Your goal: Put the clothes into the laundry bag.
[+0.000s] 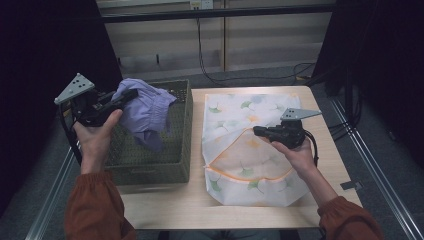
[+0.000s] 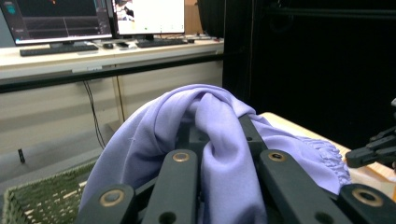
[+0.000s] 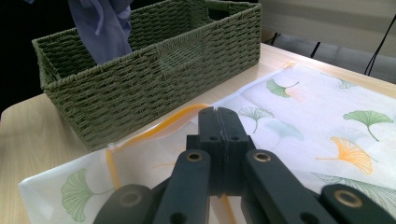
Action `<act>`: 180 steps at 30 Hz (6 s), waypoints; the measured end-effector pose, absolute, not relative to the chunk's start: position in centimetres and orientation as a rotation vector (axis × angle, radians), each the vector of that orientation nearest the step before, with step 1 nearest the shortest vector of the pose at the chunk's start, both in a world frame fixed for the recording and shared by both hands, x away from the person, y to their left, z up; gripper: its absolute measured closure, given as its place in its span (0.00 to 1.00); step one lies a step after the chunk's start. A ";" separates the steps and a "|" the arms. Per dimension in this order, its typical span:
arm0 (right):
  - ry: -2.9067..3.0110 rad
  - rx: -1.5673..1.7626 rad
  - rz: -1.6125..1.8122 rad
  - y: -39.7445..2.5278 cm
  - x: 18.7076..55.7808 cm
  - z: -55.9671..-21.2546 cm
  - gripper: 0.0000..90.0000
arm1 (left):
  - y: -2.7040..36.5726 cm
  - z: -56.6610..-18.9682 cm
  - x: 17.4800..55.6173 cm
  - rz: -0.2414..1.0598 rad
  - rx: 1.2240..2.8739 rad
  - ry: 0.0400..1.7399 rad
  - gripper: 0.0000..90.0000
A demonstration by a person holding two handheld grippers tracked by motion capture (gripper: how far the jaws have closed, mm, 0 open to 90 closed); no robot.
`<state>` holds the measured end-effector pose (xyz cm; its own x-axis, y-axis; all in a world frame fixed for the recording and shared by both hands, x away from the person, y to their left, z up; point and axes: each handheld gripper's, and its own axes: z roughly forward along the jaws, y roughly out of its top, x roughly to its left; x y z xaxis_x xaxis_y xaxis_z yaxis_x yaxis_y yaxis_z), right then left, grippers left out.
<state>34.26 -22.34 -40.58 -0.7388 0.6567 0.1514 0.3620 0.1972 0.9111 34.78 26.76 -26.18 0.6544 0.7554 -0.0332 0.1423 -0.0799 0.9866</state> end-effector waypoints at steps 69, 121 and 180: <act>2.209 0.966 1.556 -22.2 34.3 -40.8 1.00 | 18.4 -18.2 29.6 0.583 1.536 0.420 0.91; 2.212 0.949 1.558 -22.1 34.3 -40.8 1.00 | 8.5 -20.9 28.3 0.334 1.638 0.248 0.91; 2.245 0.953 1.528 -21.7 34.4 -41.5 1.00 | 7.0 -36.3 30.5 0.157 1.868 0.353 0.90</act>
